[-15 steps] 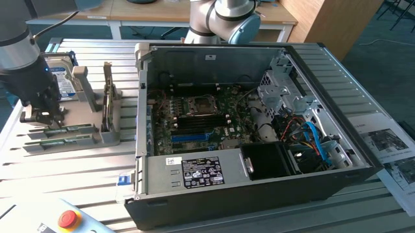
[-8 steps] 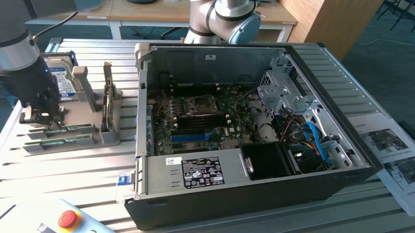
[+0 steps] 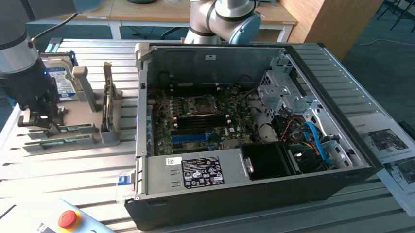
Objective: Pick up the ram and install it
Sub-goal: 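Pick up the ram and move it above insertion slot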
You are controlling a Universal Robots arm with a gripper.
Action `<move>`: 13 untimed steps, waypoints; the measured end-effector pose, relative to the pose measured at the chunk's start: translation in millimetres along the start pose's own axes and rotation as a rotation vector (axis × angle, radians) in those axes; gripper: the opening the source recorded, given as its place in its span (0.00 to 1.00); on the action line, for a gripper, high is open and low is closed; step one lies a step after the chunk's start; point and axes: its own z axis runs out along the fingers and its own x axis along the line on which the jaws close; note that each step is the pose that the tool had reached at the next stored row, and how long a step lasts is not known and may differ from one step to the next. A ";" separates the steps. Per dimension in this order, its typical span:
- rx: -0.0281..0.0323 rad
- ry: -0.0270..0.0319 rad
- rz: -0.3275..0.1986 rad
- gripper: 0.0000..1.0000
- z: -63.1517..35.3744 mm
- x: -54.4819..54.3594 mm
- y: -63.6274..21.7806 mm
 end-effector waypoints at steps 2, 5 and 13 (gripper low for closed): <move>0.0002 -0.0001 0.000 0.31 0.3 0.1 0.0; 0.0001 0.0000 0.000 0.31 2.5 0.7 0.0; 0.0006 0.0001 0.000 0.31 10.8 1.5 -0.2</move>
